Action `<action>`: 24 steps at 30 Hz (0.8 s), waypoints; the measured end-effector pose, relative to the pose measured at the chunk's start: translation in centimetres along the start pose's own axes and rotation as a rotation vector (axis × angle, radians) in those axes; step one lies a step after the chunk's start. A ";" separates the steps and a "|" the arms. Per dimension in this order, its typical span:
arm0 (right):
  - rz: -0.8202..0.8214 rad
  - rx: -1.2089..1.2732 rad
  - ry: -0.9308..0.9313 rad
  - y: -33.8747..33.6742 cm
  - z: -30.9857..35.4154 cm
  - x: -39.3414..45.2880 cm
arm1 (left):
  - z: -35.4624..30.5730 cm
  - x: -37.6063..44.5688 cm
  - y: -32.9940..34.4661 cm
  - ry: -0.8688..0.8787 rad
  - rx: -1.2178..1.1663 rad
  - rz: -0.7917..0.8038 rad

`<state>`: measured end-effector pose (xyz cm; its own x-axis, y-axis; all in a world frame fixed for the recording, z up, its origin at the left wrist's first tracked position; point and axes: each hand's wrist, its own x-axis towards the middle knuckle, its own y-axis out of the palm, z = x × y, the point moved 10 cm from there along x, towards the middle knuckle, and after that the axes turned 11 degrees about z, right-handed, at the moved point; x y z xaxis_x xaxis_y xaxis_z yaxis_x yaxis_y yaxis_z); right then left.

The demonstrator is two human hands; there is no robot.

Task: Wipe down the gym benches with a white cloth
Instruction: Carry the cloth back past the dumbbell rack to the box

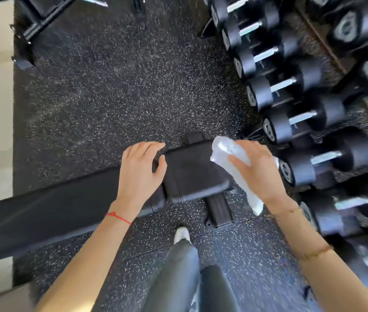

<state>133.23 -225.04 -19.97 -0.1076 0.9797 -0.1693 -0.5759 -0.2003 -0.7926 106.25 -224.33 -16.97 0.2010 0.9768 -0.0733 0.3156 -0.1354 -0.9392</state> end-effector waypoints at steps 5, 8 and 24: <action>-0.055 -0.002 0.068 -9.5 2.6 -3.4 | -5.2 -0.3 -7.2 0.061 -0.038 -0.019; -0.093 -0.002 0.079 -13.9 3.0 -4.7 | -8.2 -0.1 -9.8 0.065 -0.050 -0.019; -0.066 -0.033 -0.049 -32.2 -7.8 -0.3 | -27.2 9.3 -11.3 -0.021 -0.139 -0.122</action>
<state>158.17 -218.95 1.00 -0.1100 0.9901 -0.0875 -0.5563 -0.1343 -0.8201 129.76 -218.20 2.09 0.1342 0.9905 0.0301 0.4621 -0.0356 -0.8861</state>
